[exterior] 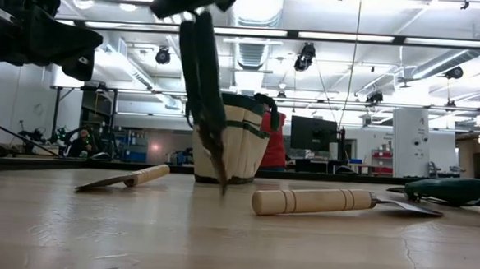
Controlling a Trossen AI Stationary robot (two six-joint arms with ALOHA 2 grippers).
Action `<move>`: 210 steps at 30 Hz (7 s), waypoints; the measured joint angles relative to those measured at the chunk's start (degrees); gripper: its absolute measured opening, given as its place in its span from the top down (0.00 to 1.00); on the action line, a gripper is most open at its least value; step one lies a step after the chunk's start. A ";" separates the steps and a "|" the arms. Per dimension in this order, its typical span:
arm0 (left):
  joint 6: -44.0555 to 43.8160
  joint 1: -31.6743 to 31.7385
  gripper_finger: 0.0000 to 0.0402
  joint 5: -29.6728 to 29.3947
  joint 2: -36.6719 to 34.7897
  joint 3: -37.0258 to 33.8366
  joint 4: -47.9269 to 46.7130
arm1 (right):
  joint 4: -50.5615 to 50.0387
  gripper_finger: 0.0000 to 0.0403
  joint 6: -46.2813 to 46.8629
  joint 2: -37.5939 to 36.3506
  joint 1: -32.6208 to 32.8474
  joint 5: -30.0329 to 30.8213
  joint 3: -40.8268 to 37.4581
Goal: Pick & Place Garden tools in Gardening bag
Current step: Put the left shear scissors into the gardening bag, then adjust the gardening bag
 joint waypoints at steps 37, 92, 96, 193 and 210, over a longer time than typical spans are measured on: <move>0.00 0.00 0.91 0.02 0.02 -0.01 -0.09 | 3.06 0.98 -4.77 -14.56 -21.18 -2.89 -0.07; 0.00 -0.01 0.91 0.02 0.04 0.00 -0.11 | 18.73 0.98 3.03 -14.22 -20.82 6.34 -22.03; 0.00 0.01 0.91 0.04 0.04 0.01 -0.11 | 18.69 0.98 4.72 -14.29 -20.81 10.87 -23.86; 0.00 0.01 0.91 0.04 0.04 0.01 -0.11 | -7.98 0.86 -56.51 -11.57 -27.37 14.53 -19.69; 0.00 -0.01 0.91 0.04 0.04 -0.01 -0.11 | -8.93 0.98 -34.24 -11.57 -27.11 11.06 -18.25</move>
